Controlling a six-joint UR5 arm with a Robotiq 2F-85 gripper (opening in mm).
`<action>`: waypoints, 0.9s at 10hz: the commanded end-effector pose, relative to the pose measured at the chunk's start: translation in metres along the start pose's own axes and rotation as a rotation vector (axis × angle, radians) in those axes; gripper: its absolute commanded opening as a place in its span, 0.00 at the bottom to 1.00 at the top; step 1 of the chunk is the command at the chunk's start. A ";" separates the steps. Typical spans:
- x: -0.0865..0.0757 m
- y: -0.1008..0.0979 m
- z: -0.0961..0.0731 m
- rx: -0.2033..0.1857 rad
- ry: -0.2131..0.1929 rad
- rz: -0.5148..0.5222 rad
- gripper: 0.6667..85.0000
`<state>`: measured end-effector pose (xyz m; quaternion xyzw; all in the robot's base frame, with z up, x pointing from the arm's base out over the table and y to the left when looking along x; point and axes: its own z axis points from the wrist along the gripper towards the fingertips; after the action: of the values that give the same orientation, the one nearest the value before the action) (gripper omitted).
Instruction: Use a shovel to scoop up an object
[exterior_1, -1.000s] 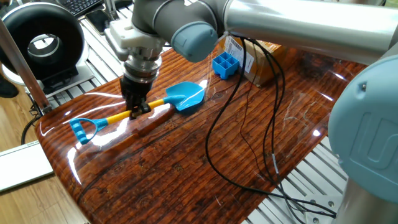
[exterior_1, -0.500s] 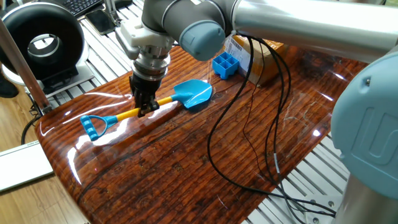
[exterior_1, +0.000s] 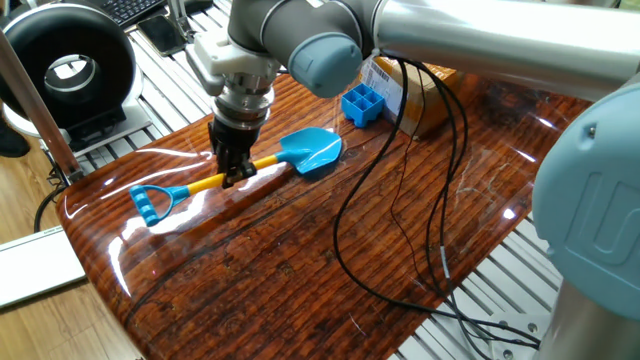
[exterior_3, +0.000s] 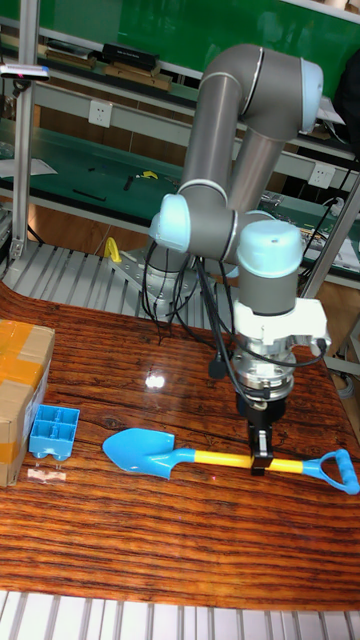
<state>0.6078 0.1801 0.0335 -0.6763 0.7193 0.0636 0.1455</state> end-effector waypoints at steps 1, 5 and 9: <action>0.007 0.003 -0.001 0.005 -0.024 -0.024 0.01; 0.011 0.001 -0.001 0.015 -0.008 -0.003 0.01; 0.029 0.002 -0.001 0.010 0.058 0.002 0.01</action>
<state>0.6037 0.1586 0.0259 -0.6782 0.7212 0.0461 0.1334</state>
